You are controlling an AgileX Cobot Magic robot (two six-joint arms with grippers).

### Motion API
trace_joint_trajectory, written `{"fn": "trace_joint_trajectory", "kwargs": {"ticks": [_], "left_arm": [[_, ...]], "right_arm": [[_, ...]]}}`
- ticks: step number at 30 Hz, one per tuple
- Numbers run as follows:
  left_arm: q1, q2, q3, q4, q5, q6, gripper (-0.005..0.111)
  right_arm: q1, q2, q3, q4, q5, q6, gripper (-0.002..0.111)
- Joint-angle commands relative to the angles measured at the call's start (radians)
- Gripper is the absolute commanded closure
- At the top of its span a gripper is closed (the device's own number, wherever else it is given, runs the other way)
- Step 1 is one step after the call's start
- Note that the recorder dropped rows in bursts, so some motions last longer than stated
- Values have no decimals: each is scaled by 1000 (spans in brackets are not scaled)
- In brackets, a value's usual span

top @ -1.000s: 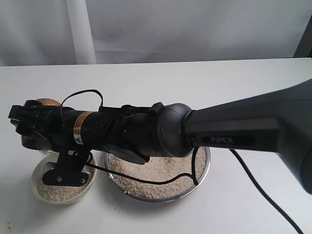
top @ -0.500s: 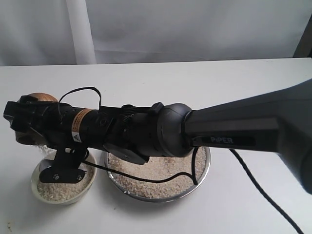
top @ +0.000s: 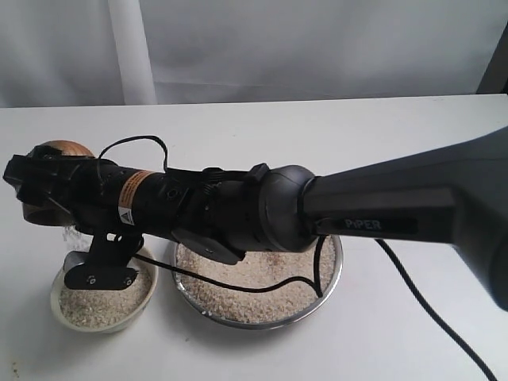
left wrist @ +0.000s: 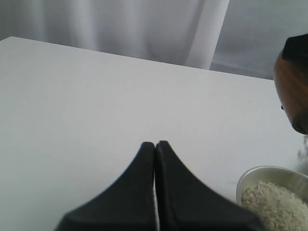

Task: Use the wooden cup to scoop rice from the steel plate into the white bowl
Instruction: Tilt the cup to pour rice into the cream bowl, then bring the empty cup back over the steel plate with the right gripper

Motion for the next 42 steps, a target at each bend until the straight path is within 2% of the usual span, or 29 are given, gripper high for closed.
{"fn": "trace_joint_trajectory", "kwargs": {"ticks": [1, 30, 34, 38, 42], "left_arm": [[-5, -2, -4, -6, -6, -2, 107], [-5, -2, -4, -6, -6, -2, 107], [-5, -2, -4, -6, -6, -2, 107], [-5, -2, -4, -6, -6, -2, 107], [-5, -2, -4, -6, -6, -2, 107]], "right_arm": [[-11, -6, -7, 9, -40, -17, 108], [-15, -8, -7, 51, -64, -62, 108], [-15, -24, -7, 172, 3, 245, 108], [-19, -93, -9, 159, 291, 617, 108], [-36, -137, -97, 55, 688, 958, 108]]}}
